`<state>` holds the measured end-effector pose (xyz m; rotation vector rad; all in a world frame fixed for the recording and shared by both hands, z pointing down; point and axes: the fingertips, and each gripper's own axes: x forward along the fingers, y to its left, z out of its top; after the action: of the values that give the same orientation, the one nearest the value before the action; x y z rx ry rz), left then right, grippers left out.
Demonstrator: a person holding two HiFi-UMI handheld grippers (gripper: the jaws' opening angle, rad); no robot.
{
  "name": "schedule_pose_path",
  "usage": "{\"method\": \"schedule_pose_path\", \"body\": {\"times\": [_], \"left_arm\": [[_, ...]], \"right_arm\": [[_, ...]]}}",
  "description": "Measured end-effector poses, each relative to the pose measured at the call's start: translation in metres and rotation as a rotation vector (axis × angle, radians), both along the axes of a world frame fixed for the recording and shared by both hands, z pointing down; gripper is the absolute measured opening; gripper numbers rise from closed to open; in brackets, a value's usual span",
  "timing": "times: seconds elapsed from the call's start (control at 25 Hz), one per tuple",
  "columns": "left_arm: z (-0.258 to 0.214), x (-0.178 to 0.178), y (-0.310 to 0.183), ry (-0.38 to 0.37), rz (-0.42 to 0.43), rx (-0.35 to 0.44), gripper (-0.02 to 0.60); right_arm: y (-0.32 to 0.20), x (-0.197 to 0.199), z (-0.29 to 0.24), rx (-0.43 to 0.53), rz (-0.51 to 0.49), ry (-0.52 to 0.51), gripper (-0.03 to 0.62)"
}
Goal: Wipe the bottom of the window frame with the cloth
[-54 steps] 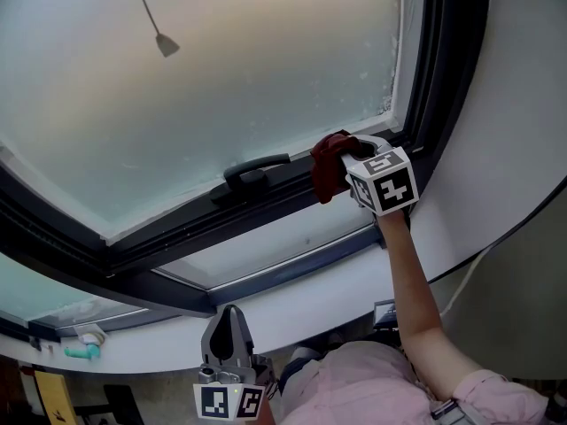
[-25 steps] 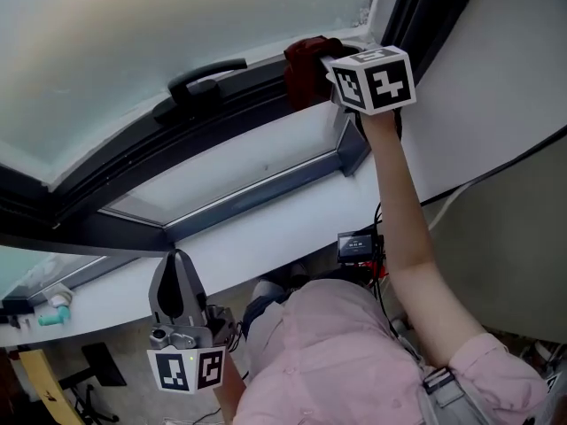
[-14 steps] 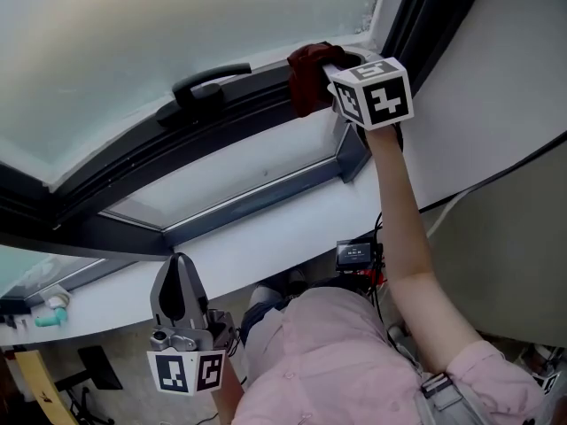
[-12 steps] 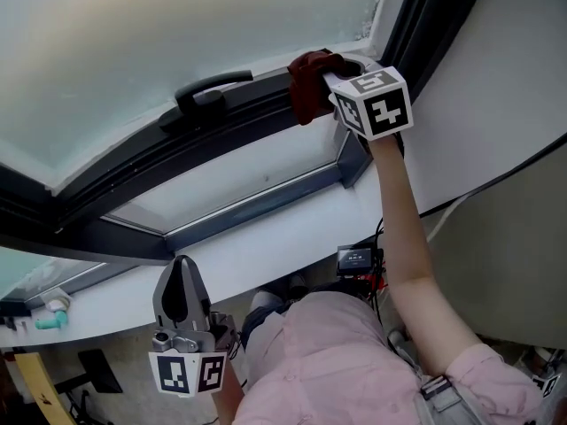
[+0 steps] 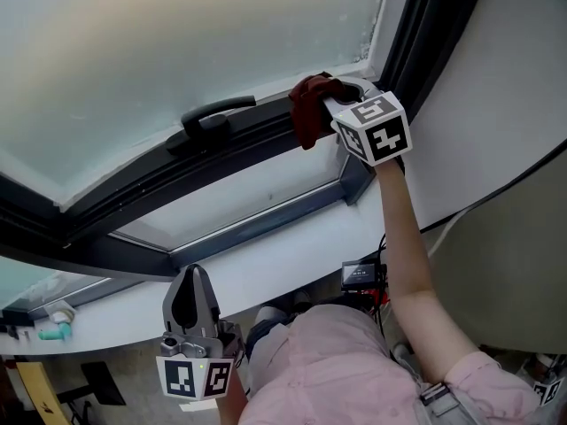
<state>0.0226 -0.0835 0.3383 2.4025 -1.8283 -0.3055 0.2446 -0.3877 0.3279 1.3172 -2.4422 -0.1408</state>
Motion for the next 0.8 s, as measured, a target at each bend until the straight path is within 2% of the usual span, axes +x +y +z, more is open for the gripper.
{"method": "schedule_pose_path", "body": {"times": [0.44,0.64,0.8], "left_arm": [[0.0014,0.002,-0.0009,0.002,0.004,-0.002,0.002],[0.0001,0.0012,0.0023,0.003,-0.002,0.001,0.002],[0.0006,-0.0029,0.005,0.004,-0.013,-0.001,0.002]], "right_arm": [[0.0012,0.0012,-0.0035,0.077,0.028,0.012,0.063],[0.0048,-0.0052,-0.0087,0.179,0.001,0.093,0.065],[0.0048,-0.0055,-0.0081,0.176,-0.011,0.096,0.066]]}}
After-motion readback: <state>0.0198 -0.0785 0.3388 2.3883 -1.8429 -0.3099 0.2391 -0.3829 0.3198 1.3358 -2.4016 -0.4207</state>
